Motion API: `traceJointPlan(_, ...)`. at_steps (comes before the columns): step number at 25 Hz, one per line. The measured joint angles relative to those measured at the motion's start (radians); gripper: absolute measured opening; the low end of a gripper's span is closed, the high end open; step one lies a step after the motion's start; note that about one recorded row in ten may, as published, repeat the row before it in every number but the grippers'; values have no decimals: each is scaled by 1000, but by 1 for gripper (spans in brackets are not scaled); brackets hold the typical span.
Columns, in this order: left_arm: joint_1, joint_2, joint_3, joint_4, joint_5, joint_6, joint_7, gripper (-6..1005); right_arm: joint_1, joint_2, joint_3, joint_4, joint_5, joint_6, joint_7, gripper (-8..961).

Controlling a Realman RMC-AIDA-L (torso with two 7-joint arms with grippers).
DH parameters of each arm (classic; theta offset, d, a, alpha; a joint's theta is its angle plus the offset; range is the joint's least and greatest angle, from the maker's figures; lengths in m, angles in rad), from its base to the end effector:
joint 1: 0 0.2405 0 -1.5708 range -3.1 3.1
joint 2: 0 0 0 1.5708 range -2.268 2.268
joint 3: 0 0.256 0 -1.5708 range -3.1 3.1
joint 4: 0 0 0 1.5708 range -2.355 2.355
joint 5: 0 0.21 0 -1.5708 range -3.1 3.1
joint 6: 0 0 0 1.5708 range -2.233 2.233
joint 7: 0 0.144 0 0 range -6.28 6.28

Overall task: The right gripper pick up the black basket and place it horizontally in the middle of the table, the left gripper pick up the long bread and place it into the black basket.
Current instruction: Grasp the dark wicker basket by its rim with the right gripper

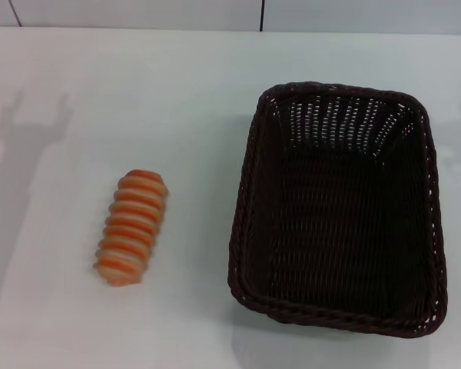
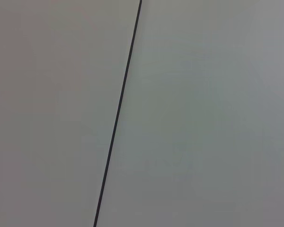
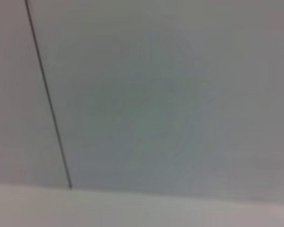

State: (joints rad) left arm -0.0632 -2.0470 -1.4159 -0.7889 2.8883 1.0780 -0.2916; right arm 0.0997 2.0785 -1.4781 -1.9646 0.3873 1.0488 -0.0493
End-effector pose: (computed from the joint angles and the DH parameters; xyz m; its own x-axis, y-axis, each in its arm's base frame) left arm -0.2999 0.3049 0.0623 0.5395 -0.3106 0.7826 0.7982 -0.1072 -0.5928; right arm 0.1817 0.3273 0.1003 0.6376 -0.5388 -0.5506 -0.7194 -0.1606 -0.6758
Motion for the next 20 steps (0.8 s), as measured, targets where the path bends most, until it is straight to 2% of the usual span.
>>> traceJointPlan(10, 0, -7, -3, 5, -1, 13, -1, 774, 119, 0, 28, -30, 16, 335, 123, 695)
traceJointPlan(20, -6, -3, -15, 29, -1, 11, -8, 773, 150, 1, 18, 25, 61, 443, 229, 694)
